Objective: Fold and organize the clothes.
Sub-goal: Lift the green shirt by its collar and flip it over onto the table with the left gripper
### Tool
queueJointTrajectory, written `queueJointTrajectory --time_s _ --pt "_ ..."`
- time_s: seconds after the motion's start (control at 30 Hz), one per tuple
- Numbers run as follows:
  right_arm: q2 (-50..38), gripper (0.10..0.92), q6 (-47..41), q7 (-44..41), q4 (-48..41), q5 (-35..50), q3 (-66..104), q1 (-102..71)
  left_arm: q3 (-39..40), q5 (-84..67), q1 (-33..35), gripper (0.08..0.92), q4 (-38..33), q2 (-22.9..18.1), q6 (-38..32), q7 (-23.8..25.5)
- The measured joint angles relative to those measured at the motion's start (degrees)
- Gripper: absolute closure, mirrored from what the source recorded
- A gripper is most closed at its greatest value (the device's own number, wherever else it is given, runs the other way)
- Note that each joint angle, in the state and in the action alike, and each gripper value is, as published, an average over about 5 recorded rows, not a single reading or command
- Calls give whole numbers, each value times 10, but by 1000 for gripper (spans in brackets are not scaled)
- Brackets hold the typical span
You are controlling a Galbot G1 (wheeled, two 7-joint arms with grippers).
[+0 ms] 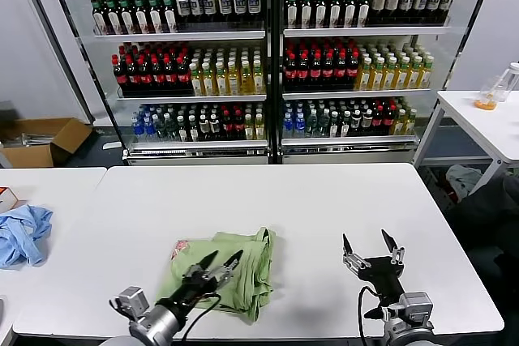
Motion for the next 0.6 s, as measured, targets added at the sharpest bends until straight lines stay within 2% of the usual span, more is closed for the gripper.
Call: queueJointTrajectory --time_s 0.13,0.6 --pt "1 203 1 0 1 -2 0 -2 -21 31 4 181 15 5 -17 -18" --pt "2 203 3 -1 14 -5 12 -17 -28 104 -6 177 90 -5 -28 -51"
